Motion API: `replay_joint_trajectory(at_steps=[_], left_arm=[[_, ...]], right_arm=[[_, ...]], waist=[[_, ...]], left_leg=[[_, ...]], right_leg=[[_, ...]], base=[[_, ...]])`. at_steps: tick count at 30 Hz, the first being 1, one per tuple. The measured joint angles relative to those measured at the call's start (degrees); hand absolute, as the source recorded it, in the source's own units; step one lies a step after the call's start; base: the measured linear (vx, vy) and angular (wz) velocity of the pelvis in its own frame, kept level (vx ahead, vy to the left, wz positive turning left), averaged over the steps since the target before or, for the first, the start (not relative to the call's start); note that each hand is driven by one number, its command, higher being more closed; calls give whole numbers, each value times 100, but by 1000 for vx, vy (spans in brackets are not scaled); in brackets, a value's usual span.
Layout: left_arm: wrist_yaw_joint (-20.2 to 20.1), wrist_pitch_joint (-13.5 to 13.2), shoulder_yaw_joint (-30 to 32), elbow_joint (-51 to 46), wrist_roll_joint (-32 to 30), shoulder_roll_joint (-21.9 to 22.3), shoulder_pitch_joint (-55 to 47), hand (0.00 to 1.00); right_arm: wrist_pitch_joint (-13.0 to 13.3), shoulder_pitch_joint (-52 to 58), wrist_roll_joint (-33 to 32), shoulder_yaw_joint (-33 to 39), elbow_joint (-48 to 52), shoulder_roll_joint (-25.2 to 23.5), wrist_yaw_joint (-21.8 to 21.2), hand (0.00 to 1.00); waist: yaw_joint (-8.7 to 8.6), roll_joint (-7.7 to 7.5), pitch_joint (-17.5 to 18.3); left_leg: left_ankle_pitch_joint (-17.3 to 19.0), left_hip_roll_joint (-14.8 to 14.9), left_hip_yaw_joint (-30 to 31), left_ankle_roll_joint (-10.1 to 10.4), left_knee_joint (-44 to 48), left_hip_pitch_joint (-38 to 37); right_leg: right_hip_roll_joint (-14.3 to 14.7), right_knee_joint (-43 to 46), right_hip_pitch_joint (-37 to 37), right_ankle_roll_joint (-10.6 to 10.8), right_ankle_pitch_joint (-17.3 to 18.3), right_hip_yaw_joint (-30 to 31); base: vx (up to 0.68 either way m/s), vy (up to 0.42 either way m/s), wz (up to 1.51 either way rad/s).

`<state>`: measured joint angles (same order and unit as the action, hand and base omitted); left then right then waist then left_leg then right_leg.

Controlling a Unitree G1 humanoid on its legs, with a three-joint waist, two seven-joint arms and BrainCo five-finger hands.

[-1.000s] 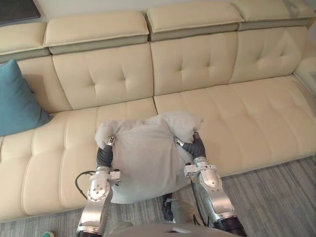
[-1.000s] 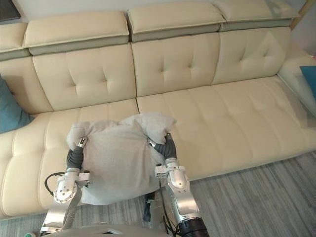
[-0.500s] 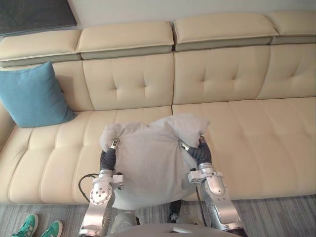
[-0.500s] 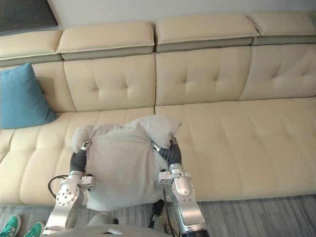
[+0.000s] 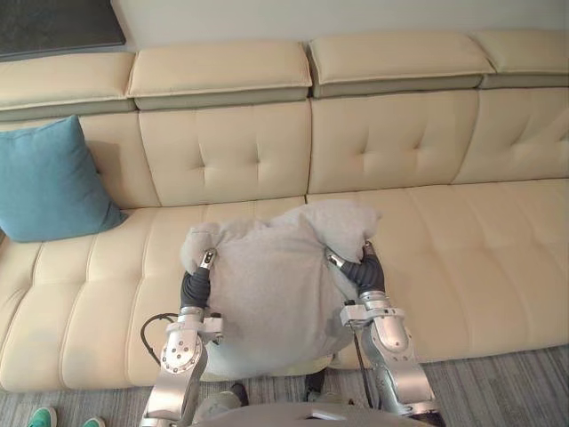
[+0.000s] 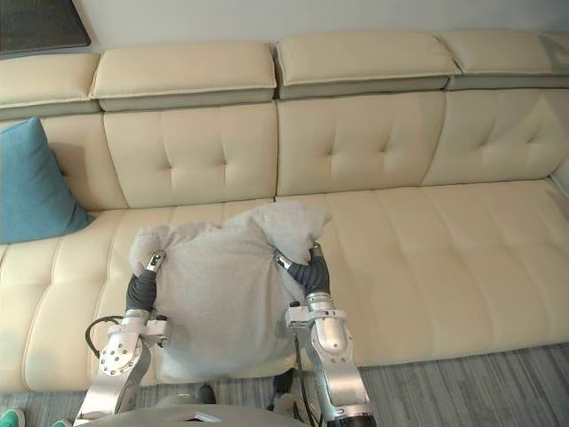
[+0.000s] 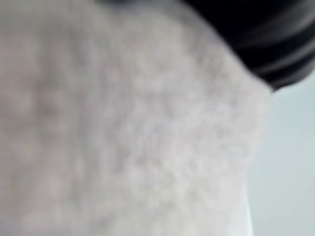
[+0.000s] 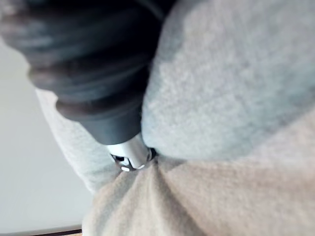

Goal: Pick up cushions and gather them together orderly.

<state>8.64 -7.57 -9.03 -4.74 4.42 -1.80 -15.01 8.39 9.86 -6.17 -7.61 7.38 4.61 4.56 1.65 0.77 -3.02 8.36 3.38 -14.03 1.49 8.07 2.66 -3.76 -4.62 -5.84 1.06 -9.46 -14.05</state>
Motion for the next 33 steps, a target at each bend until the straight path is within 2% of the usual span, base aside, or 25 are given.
replay_joint_trajectory(at_steps=[5,10,12,16,22,25,29,31,33], left_arm=[[350,13,15,279,-15,1,474,100],[912,19,229,611,-46,-122,1779,100],[1305,19,293,797,-134,-327,2667,100],[1849,18,432,874,-135,-598,3980,100],[2125,12,430,1231,-234,-710,5344,100],[2133,14,434,1611,-233,-754,6049,100],[2219,15,458,1808,-233,-1077,6861,100],[2266,15,507,1940,-240,-1104,7274,100],[2351,16,579,2075,-243,-1105,7635,100]], right_arm=[[0,-649,236,-17,-381,-70,337,100],[-10,-2126,623,-37,-772,-86,894,100],[-22,-3039,757,-33,-909,-94,1261,100],[-22,-4310,886,131,-910,-130,1752,100],[-101,-5325,1061,519,-909,-18,2181,100],[-144,-5783,1108,675,-910,123,2350,100],[-145,-6434,1120,814,-919,189,2608,100],[-145,-6755,1132,885,-1011,217,2719,100],[-233,-7054,1254,904,-1080,239,2924,100]], waist=[[-7,-14,11],[-9,-64,-16],[-1,-112,-316],[6,-143,-574],[28,-137,-773],[5,-124,-941],[5,-118,-1167],[21,-92,-1354],[17,-85,-1373]], left_leg=[[-87,-88,0,-67,-135,-12],[-321,-219,2,-130,-108,554],[-388,-230,14,-128,-2,820],[-439,-214,3,-103,335,1658],[-513,-111,6,-106,707,2547],[-522,-81,-9,-105,785,2892],[-560,-79,-124,-105,812,3379],[-562,-58,-162,-105,881,3552],[-568,-51,-183,-96,901,3903]], right_leg=[[-45,-12,-59,11,-36,99],[-185,-4,-613,1,-273,136],[-218,-2,-808,-36,-422,136],[-272,1,-1472,-52,-486,119],[-273,33,-2204,-125,-715,62],[-274,139,-2569,-128,-759,81],[-280,177,-3120,-141,-847,206],[-279,190,-3275,-143,-876,225],[-284,234,-3650,-146,-896,241]], base=[[-39,22,-2],[-154,27,3],[-157,23,7],[-165,25,10],[-83,25,6],[-48,42,-2],[-47,51,-7],[-44,35,-4],[-33,31,0]])
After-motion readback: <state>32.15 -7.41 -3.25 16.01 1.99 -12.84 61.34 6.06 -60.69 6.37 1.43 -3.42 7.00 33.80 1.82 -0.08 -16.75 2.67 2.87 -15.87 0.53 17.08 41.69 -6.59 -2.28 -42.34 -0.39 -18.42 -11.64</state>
